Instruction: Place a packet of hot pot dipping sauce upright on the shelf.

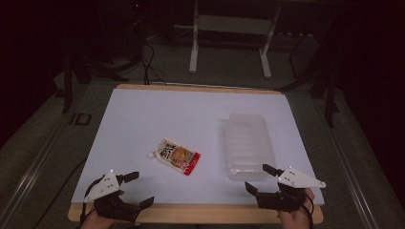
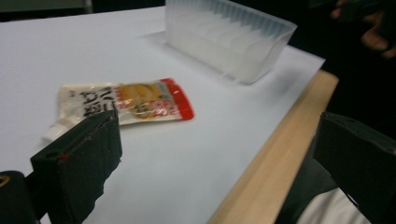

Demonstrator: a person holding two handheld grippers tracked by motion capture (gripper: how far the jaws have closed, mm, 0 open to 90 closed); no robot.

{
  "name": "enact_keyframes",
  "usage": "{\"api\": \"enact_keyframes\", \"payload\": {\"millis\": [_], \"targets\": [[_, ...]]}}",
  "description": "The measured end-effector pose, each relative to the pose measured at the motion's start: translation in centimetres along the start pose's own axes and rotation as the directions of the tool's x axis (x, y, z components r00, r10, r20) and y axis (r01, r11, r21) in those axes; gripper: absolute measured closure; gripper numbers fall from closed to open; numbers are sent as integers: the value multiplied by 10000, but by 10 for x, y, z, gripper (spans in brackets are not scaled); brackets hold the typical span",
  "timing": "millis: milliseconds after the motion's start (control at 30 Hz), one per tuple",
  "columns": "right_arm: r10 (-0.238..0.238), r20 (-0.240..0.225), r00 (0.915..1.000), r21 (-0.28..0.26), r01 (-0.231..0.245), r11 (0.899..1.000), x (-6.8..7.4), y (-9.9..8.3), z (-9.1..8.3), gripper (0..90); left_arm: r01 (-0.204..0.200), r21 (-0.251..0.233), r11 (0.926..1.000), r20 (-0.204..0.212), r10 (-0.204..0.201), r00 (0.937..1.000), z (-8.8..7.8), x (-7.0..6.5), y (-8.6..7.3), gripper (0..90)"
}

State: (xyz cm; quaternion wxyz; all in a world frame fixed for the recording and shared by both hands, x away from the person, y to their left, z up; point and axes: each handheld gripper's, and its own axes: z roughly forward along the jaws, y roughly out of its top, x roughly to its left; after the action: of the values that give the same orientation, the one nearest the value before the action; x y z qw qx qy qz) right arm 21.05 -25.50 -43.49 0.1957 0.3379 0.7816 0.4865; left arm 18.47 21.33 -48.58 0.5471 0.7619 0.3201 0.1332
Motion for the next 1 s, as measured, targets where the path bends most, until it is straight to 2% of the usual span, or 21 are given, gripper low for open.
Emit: {"api": "enact_keyframes", "payload": {"millis": [67, 100, 133, 200, 233, 300, 333, 367, 400, 433, 467, 500, 533, 567, 600, 633, 700, 733, 867, 900, 1000], "targets": [[-54, 44, 10000, 36, 54, 10000, -1, 0, -1, 152, -111, 94, 9999, -77, 111, 9999, 1, 0, -1, 17], [-51, 45, 10000, 142, 50, 9999, -2, -1, -1, 150, -264, 103, 9996, -140, 265, 9996, 1, 0, -2, 17], [141, -151, 9998, 171, -139, 9998, -4, -2, -3, 150, -606, 270, 9978, -255, 613, 9978, 3, -1, -3, 17], [195, -249, 9995, 183, -190, 9997, -5, -2, -3, 150, -681, 275, 9973, -254, 688, 9973, 4, -2, -3, 17], [210, -309, 9993, 214, -203, 9996, -5, -2, -3, 139, -675, 439, 9968, 13, 675, 9977, 6, -3, -4, 17], [197, -469, 9987, 322, -182, 9993, -4, -3, -2, 116, -719, 437, 9965, 74, 717, 9974, 7, -5, -3, 17], [45, -572, 9984, 624, -9, 9981, 0, -4, 1, 109, -698, 536, 9961, 197, 688, 9974, 7, -6, -3, 16], [45, -572, 9984, 624, -9, 9981, 0, -4, 1, 109, -628, 663, 9958, 262, 612, 9978, 8, -7, -2, 16], [-15, -719, 9974, 715, 66, 9974, 3, -4, 5, 107, -575, 693, 9959, 440, 545, 9975, 8, -8, -1, 20], [-15, -719, 9974, 715, 66, 9974, 3, -4, 5, 107, -515, 664, 9965, 738, 465, 9962, 7, -8, 0, 20], [9, -719, 9974, 771, 47, 9970, 4, -4, 7, 107, -473, 632, 9969, 847, 419, 9955, 8, -9, 1, 20], [50, -685, 9976, 723, 0, 9974, 6, -3, 8, 107, -512, 710, 9962, 985, 441, 9942, 9, -9, 3, 21], [79, -936, 9956, 618, -21, 9981, 7, -3, 8, 107, -595, 798, 9950, 1070, 508, 9930, 10, -10, 4, 21], [-109, -1026, 9947, 558, 167, 9983, 10, -3, 8, 107, -756, 1013, 9920, 1223, 630, 9905, 15, -11, 6, 21], [-109, -1026, 9947, 558, 167, 9983, 10, -3, 8, 107, -756, 1013, 9920, 1223, 630, 9905, 15, -11, 6, 21], [-46, -1376, 9905, 450, 109, 9989, 11, -2, 8, 107, -929, 1194, 9885, 1336, 767, 9881, 19, -12, 9, 21], [-58, -1417, 9899, 345, 108, 9993, 12, -1, 8, 107, -995, 1221, 9875, 1419, 819, 9865, 21, -12, 11, 21], [-163, -1534, 9880, 123, 184, 9998, 14, 0, 5, 107, -1109, 1286, 9855, 1411, 925, 9857, 24, -13, 15, 21], [-331, -1612, 9864, -93, 321, 9994, 16, 2, 3, 107, -1150, 1329, 9844, 1376, 966, 9858, 28, -10, 20, 22], [-364, -1671, 9853, -152, 344, 9993, 17, 2, 2, 107, -1034, 1260, 9866, 1301, 869, 9877, 30, -8, 24, 22], [-541, -1705, 9839, -309, 495, 9983, 18, 3, 1, 107, -1039, 1224, 9870, 1166, 896, 9891, 34, -3, 29, 22]]}}
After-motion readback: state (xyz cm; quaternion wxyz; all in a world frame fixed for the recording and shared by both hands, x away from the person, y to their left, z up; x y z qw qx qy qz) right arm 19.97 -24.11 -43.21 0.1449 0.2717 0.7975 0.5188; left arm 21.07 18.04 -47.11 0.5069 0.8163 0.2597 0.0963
